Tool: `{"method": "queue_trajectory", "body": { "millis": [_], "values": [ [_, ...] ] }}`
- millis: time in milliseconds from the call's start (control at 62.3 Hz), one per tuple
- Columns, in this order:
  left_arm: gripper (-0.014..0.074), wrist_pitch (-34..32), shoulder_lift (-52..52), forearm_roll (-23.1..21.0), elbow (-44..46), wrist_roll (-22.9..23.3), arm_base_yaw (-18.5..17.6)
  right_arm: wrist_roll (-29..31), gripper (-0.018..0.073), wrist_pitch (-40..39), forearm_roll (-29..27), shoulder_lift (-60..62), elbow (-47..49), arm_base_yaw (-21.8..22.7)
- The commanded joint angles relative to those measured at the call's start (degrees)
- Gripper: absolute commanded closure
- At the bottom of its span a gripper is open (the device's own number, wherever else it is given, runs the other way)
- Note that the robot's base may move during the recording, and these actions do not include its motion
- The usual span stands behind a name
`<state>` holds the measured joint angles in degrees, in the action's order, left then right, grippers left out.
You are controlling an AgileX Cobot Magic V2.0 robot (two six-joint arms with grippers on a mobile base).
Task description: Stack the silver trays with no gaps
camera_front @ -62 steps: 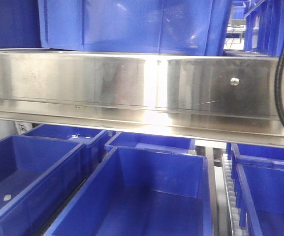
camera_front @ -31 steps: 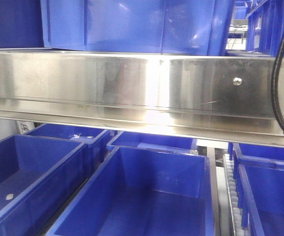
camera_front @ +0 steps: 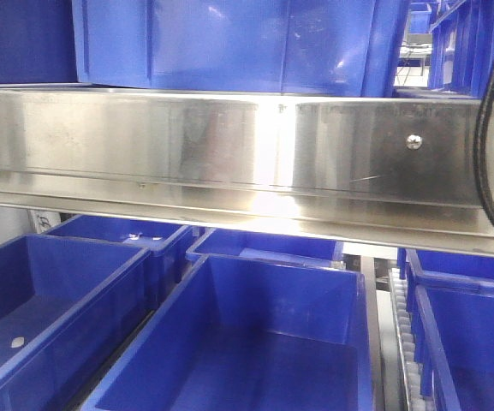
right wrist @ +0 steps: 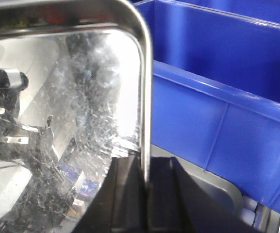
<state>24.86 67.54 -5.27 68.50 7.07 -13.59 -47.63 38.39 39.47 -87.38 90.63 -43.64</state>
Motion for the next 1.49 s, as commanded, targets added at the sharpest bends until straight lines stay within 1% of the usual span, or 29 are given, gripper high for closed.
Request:
{"method": "queue_trajectory", "body": {
  "millis": [0,112,289,401,481,594,786,834,931,1027,1107,1235,1364,1476],
  "values": [
    [0.0614,-2.6,-0.3,-3.2,0.8,-0.6,-1.4,0.1,0.0637,-20.0,-0.8,-0.1,0.2,-1.5],
    [0.0614,-4.7,-0.3,-3.2,0.8,-0.6,-1.4,0.1,0.0637,-16.9,-0.8,-0.1,0.2,-1.5],
    [0.0614,-8.8,-0.3,-3.2,0.8,-0.6,-1.4,0.1,0.0637,-9.2,-0.4,-0.8,0.2,-1.4],
    [0.0614,-12.6,0.6,-1.6,0.8,-0.7,-1.4,0.1,0.0637,-7.5,-0.3,-2.1,0.2,-1.4],
    [0.0614,-15.2,2.3,-1.2,0.8,-0.7,-1.4,0.1,0.0637,-7.0,-0.3,-3.1,0.0,-1.4],
    [0.0614,-15.6,5.5,-1.2,0.9,-0.7,-1.4,0.1,0.0637,-5.9,-0.3,-4.0,0.0,-1.4],
    [0.0614,-17.2,13.6,-1.2,2.1,-0.7,-1.4,0.1,0.0637,-1.4,-0.3,-4.8,-0.1,-1.4],
    [0.0614,-17.0,15.3,-1.2,3.1,-0.7,-1.4,0.1,0.0637,-1.4,-0.4,-5.4,-0.1,-1.4],
    [0.0614,-14.8,19.0,-0.7,5.9,-0.7,-1.4,0.1,0.0637,-1.3,-2.7,-6.6,-0.1,-1.4],
    [0.0614,-12.3,21.6,0.8,8.8,-0.7,-1.4,0.1,0.0637,0.7,-2.8,-8.2,-0.1,-1.4],
    [0.0614,-11.5,22.7,1.4,10.5,-0.7,-1.4,0.1,0.0637,0.5,-2.5,-9.2,-0.1,-1.3],
    [0.0614,-11.0,23.4,2.1,10.7,-0.7,-1.4,0.1,0.0637,0.2,-2.5,-10.8,-0.1,-0.8],
    [0.0614,-8.1,24.6,6.5,10.7,-1.0,-1.4,0.1,0.0637,1.1,-2.8,-12.9,-0.1,-0.2],
    [0.0612,-5.9,24.9,7.1,10.7,-1.0,-1.4,0.1,0.0637,1.1,-2.8,-13.5,-0.1,0.4]
  ]
}}
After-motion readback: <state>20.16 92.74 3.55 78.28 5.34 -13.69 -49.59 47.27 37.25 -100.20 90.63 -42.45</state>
